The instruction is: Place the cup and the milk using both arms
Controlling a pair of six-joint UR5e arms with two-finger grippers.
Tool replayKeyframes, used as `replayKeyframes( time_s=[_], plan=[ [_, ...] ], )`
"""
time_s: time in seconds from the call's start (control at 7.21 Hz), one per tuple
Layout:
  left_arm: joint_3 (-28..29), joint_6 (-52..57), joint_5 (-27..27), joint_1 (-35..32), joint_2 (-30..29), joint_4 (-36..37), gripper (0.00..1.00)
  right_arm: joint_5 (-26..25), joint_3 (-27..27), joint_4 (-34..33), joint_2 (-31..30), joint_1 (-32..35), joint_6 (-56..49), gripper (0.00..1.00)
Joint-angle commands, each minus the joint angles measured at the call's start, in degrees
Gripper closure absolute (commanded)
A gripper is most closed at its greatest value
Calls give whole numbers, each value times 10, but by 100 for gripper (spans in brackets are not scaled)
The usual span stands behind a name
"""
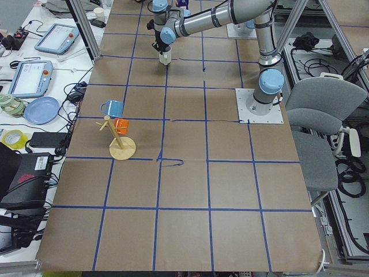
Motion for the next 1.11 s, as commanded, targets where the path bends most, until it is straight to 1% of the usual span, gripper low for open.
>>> replayKeyframes(
  time_s=[0.0,0.14,0.28,0.42,0.55,0.69,0.83,0.97],
  plan=[
    [59,-7,43,2,29,-136,0,-4,2,1,1,-3,-1,0],
    [74,-30,65,17,47,-209,0,-6,11,9,3,-20,-19,0],
    [79,-87,67,53,69,-221,0,-3,38,5,3,-63,-74,0],
    [78,-108,68,99,98,-269,0,1,71,3,3,-117,-132,0],
    [75,-153,68,134,126,-282,0,8,103,1,4,-168,-207,0],
    [77,-222,68,160,155,-284,0,8,144,-35,7,-197,-247,0],
    [72,-258,69,179,178,-287,0,4,188,-61,7,-206,-272,0],
    [71,-262,105,188,190,-297,0,6,211,-65,7,-206,-265,0]
  ],
)
